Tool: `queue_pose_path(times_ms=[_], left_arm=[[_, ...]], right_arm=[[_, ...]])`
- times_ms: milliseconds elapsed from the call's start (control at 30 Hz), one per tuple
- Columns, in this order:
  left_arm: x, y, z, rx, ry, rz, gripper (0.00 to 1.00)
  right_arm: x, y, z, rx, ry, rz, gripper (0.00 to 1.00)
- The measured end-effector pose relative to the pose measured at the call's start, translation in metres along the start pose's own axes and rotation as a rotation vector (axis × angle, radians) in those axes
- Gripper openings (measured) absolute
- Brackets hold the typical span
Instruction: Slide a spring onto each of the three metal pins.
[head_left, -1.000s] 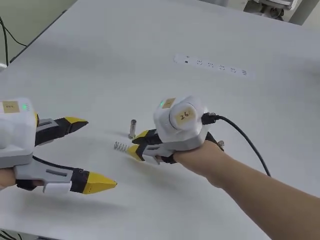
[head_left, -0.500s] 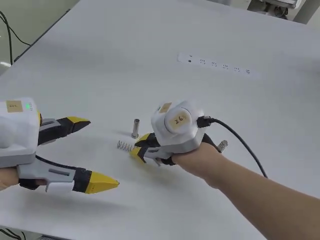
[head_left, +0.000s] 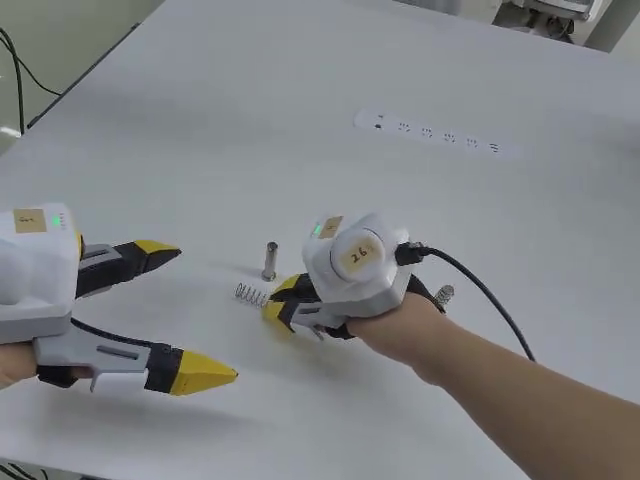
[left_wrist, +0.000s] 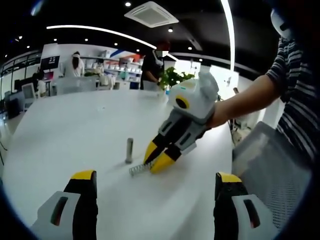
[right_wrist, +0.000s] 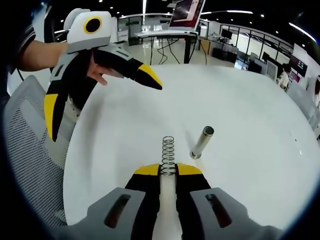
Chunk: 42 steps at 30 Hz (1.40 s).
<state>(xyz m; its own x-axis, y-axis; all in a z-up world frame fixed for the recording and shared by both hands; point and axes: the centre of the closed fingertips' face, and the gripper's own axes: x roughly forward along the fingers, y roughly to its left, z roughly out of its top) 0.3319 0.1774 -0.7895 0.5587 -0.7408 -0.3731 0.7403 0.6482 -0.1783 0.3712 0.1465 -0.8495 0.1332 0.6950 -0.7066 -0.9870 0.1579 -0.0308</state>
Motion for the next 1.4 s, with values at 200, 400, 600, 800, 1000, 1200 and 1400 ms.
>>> queue_pose_path(times_ms=[200, 400, 600, 800, 1000, 1200, 1400], left_arm=[[0.006, -0.004, 0.004, 0.01, -0.001, -0.015, 0.95], [0.011, -0.008, 0.006, 0.017, 0.002, -0.033, 0.94], [0.015, -0.013, 0.006, 0.018, 0.01, -0.054, 0.92], [0.019, -0.017, 0.006, 0.024, 0.015, -0.07, 0.91], [0.022, -0.022, 0.005, 0.023, 0.021, -0.088, 0.89], [0.025, -0.025, 0.007, 0.022, 0.02, -0.105, 0.85], [0.032, -0.031, 0.011, 0.035, 0.013, -0.13, 0.83]], right_arm=[[-0.016, 0.003, 0.003, -0.011, -0.019, 0.021, 0.08], [-0.029, 0.005, 0.001, -0.029, -0.02, 0.019, 0.08], [-0.045, 0.007, -0.001, -0.033, -0.034, 0.016, 0.08], [-0.058, 0.005, -0.004, -0.044, -0.036, 0.012, 0.08], [-0.07, 0.002, -0.008, -0.068, -0.036, 0.008, 0.08], [-0.079, 0.003, -0.014, -0.115, -0.026, 0.016, 0.08], [-0.085, 0.012, -0.024, -0.19, -0.003, 0.051, 0.08]])
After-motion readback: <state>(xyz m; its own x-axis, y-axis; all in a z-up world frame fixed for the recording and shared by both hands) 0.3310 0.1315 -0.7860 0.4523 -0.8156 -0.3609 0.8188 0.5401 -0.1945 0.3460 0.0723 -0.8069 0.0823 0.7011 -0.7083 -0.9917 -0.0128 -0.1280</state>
